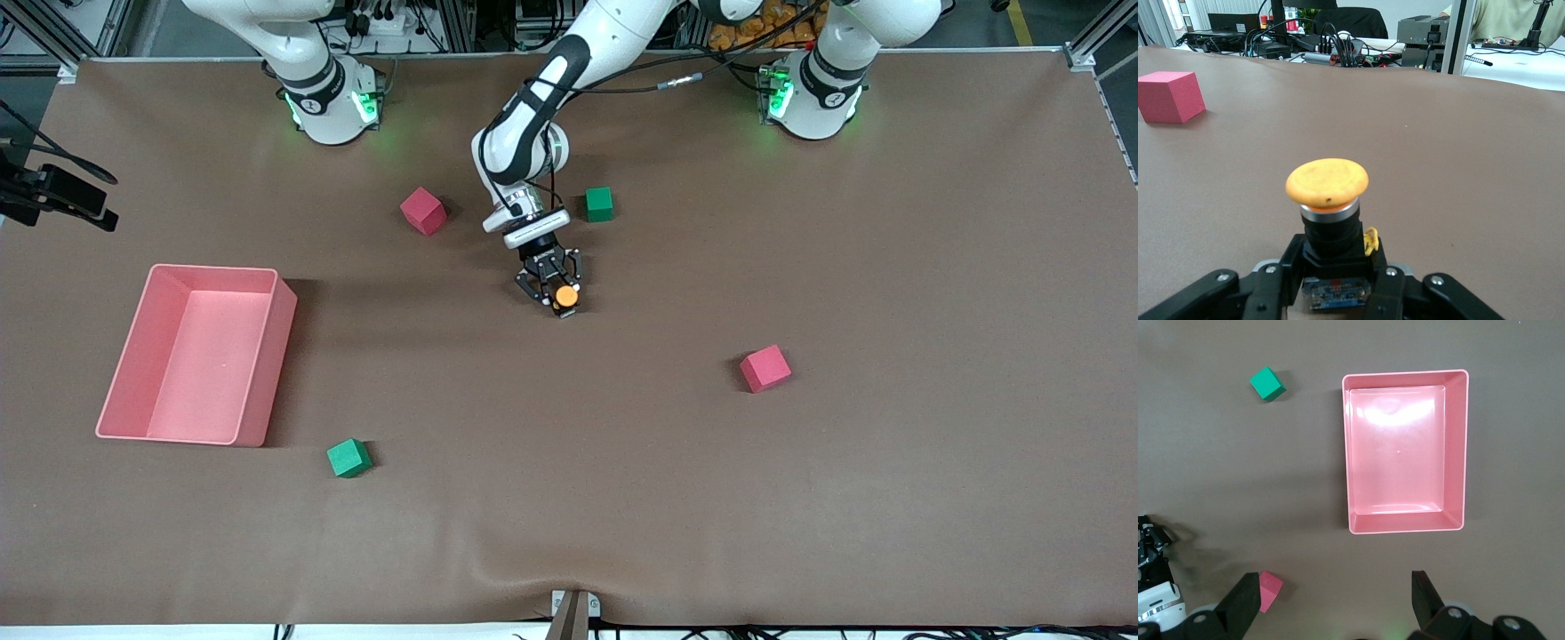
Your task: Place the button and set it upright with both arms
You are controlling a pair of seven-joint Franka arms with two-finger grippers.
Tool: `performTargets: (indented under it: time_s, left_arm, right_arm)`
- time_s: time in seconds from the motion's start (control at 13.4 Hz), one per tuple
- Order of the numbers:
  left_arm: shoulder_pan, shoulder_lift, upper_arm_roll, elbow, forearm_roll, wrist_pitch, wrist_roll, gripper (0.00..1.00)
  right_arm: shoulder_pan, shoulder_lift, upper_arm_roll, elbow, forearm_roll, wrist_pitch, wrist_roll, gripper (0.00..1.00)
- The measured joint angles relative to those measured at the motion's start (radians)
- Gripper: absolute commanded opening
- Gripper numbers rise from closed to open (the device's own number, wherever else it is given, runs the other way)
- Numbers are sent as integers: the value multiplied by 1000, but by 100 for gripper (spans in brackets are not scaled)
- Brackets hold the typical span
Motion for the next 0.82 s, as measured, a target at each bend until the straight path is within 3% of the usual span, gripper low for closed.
performTargets:
  time_s: [0.07, 0.6, 0.82]
  left_arm:
    - [-1, 0, -3, 0, 0, 0, 0, 100]
    - [-5, -6, -45, 26, -2, -3, 5, 100]
    - [-10, -63, -75, 39, -66, -23, 42, 100]
  right_arm:
    - [0, 0, 0, 1, 0, 0, 0, 100]
    - [-1, 31, -7, 7, 1, 13, 5, 100]
    - [0, 31, -6, 28, 1, 16, 5, 100]
